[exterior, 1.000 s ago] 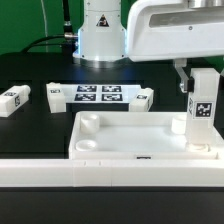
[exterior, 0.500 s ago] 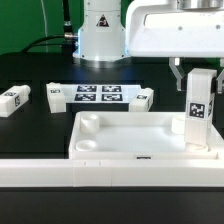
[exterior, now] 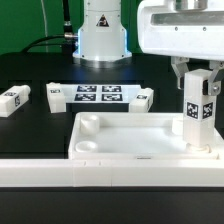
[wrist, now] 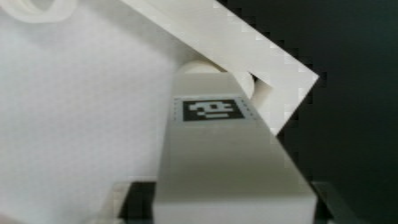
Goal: Assemble desk
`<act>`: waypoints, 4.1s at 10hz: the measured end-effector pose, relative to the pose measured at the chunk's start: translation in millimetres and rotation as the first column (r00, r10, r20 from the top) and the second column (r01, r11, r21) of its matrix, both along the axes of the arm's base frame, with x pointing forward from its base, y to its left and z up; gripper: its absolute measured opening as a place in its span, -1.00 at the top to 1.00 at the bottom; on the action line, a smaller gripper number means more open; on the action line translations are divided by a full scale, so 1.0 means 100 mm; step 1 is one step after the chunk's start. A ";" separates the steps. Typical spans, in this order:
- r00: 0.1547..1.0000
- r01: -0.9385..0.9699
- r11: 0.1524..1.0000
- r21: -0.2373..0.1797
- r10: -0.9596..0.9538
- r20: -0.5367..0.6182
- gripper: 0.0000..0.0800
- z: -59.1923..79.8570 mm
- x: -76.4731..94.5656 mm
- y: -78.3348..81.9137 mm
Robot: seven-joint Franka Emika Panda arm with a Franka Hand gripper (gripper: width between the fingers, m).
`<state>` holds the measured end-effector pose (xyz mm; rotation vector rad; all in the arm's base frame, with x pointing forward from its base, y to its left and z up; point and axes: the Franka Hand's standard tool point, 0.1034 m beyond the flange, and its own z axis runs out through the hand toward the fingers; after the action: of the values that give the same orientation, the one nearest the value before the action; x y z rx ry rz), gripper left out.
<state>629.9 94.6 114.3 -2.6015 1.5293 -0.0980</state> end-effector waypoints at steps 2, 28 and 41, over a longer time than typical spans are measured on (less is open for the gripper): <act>1.000 -0.024 1.000 0.003 0.024 0.001 0.24 0.00 0.00 0.00; 0.690 -0.719 0.689 -0.093 0.724 0.026 0.28 -0.05 -0.01 0.03; 0.956 -0.293 0.956 -0.026 0.293 0.023 -0.58 -0.03 -0.01 0.06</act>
Offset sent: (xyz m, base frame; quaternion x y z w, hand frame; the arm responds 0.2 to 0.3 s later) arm -0.0012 0.0027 0.0014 -0.0027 -0.0188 -0.0712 0.9973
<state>629.3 100.6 111.1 -2.7975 1.1224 -0.1205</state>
